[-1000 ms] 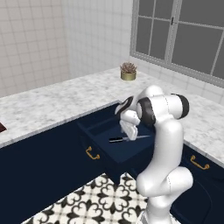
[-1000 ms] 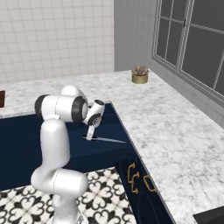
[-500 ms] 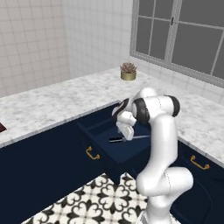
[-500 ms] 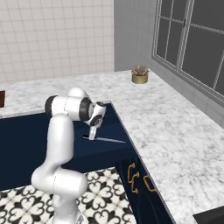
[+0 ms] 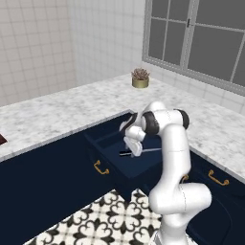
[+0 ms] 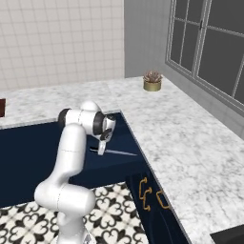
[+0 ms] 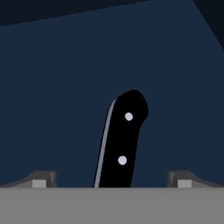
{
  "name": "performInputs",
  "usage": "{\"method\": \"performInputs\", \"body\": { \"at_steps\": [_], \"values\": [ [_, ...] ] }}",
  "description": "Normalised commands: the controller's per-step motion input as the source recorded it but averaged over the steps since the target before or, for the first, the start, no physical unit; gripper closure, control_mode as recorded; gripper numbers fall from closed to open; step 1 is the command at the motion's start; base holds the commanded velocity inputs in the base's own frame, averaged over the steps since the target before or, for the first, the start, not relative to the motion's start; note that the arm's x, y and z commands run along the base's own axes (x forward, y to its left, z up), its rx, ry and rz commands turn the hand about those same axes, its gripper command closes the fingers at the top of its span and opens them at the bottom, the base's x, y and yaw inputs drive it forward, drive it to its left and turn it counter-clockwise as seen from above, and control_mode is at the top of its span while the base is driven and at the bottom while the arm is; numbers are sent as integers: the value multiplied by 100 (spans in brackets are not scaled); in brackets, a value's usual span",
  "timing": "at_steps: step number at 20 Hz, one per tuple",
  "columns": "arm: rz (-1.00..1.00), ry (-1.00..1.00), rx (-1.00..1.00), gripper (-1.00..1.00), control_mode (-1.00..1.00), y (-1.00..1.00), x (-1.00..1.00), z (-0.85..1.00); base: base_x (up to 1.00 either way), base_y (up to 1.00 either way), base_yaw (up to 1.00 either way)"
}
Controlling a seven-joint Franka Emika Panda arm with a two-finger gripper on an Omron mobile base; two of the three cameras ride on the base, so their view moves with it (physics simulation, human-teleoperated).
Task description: Pick up the knife from the drawer and place it on the cutting board. Then place the meat from the plate to the cutting board.
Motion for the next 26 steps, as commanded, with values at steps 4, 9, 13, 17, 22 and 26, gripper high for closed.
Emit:
{"method": "performInputs", "body": {
  "at_steps": [4, 9, 13, 17, 22, 26],
  "values": [
    [0, 2, 0, -100, -100, 9, 15, -46, 0, 0, 0],
    [0, 9, 0, 100, -100, 26, 0, -71, 0, 0, 0],
    [0, 4, 0, 100, -100, 25, -4, -54, 0, 0, 0],
    [0, 0, 0, 100, -100, 18, -20, -35, 0, 0, 0],
    [-1, -20, 0, 100, -100, 1, -91, 37, 0, 0, 0],
    [0, -32, 0, 100, -100, 0, -100, 68, 0, 0, 0]
  ]
}}
